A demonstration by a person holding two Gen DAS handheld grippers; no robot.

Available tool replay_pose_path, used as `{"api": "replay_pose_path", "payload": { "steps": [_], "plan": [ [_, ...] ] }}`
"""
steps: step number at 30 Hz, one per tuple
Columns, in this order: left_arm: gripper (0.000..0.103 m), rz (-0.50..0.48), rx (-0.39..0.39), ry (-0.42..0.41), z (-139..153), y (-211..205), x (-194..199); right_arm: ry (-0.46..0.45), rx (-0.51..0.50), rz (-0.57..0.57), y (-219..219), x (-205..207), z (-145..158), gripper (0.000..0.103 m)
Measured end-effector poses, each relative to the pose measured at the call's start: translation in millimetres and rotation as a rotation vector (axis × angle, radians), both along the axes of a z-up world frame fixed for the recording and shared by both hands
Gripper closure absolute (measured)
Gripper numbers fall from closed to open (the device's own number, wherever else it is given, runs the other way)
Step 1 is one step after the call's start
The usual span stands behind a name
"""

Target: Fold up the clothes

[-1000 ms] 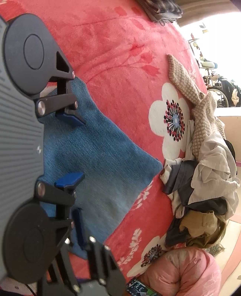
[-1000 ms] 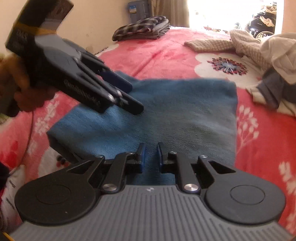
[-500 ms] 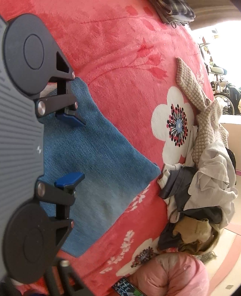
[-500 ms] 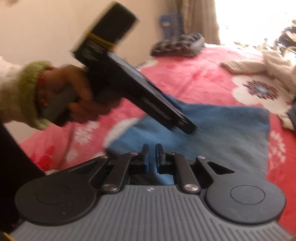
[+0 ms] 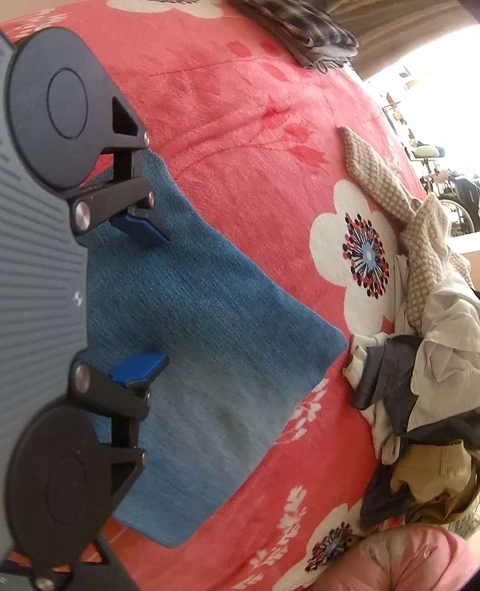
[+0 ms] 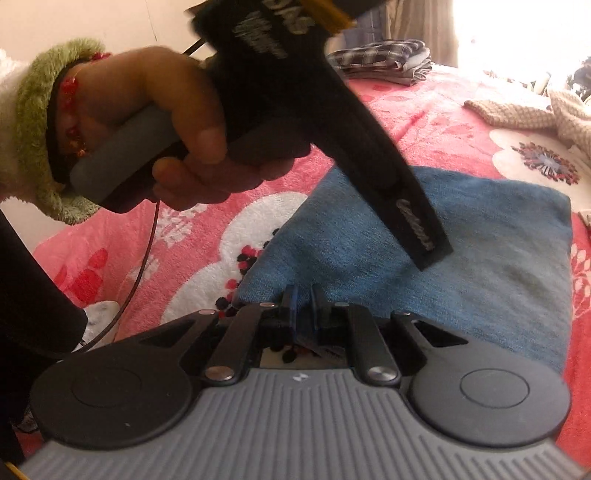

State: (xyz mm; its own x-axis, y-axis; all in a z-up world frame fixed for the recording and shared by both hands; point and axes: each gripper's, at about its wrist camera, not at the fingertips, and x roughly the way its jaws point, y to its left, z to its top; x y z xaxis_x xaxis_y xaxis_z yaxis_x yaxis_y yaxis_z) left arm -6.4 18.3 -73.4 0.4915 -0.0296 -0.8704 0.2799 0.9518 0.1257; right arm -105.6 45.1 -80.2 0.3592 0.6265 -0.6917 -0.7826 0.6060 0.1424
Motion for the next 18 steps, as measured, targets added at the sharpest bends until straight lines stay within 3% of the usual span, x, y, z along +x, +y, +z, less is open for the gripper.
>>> {"api": "replay_pose_path", "payload": {
  "steps": [11, 15, 18],
  "plan": [
    [0.029, 0.036, 0.042, -0.002, -1.1, -8.3, -0.2, -0.052, -0.032, 0.03, -1.5, -14.8, 3.0, 0.096],
    [0.027, 0.047, 0.045, 0.002, 0.1, -8.0, 0.4, -0.028, 0.002, 0.014, -23.1, -15.2, 14.2, 0.094],
    [0.027, 0.053, 0.044, 0.004, 0.1, -7.4, 0.5, -0.012, 0.038, -0.063, -51.1, -8.8, 27.6, 0.094]
  ]
}}
